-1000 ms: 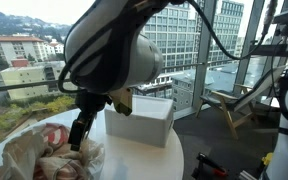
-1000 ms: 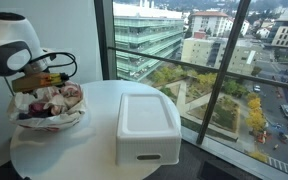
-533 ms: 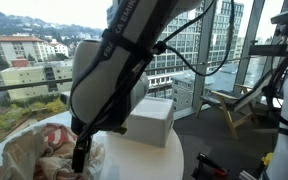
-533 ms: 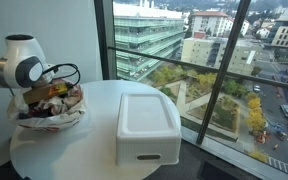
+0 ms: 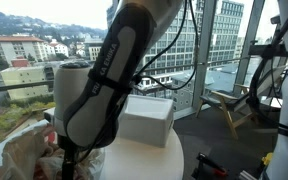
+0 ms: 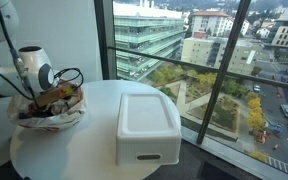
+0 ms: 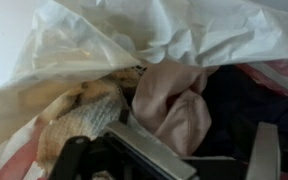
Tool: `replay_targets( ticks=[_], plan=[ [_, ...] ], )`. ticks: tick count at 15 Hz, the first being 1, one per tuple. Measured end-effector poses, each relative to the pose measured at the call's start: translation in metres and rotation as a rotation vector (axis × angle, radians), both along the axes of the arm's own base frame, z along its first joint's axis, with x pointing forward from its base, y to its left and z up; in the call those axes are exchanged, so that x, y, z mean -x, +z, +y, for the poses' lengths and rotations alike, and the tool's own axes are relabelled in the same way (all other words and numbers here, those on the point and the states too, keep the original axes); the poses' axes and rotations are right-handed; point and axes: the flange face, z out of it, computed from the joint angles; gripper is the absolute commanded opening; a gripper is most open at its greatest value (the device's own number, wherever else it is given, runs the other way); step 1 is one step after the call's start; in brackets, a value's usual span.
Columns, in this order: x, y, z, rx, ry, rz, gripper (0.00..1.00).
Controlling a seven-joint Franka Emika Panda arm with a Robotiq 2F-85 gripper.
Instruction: Remove all the laundry from the plastic and place it on top of the box
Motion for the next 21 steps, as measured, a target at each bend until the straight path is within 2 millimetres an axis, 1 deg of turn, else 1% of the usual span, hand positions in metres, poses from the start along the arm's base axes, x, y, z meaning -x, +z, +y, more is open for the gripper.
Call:
replay_targets(
  ticks=[4, 5, 6, 9, 10, 11, 13, 14, 15, 17, 18, 21],
  plan=[
    [-0.01, -0.04, 0.012, 0.03, 0.051, 0.011, 1.0],
    [-0.012, -0.047, 0.015, 0.035, 0.064, 0.012, 0.75],
    [-0.014, -0.053, 0.019, 0.041, 0.076, 0.008, 0.74],
    [-0.019, -0.064, 0.028, 0.05, 0.1, 0.004, 0.49],
    [-0.02, -0.066, 0.03, 0.049, 0.102, 0.005, 0.43],
    [-0.02, -0.067, 0.032, 0.049, 0.103, 0.005, 0.34],
    [-0.022, -0.065, 0.035, 0.046, 0.104, 0.001, 0.21],
    [-0.023, -0.062, 0.036, 0.043, 0.101, -0.002, 0.12],
    [-0.024, -0.059, 0.038, 0.04, 0.094, -0.004, 0.1],
    [-0.026, -0.049, 0.041, 0.038, 0.075, -0.01, 0.07],
    [-0.027, -0.041, 0.042, 0.035, 0.06, -0.014, 0.09],
    [-0.033, -0.006, 0.043, 0.029, 0.004, -0.04, 0.1]
  ],
)
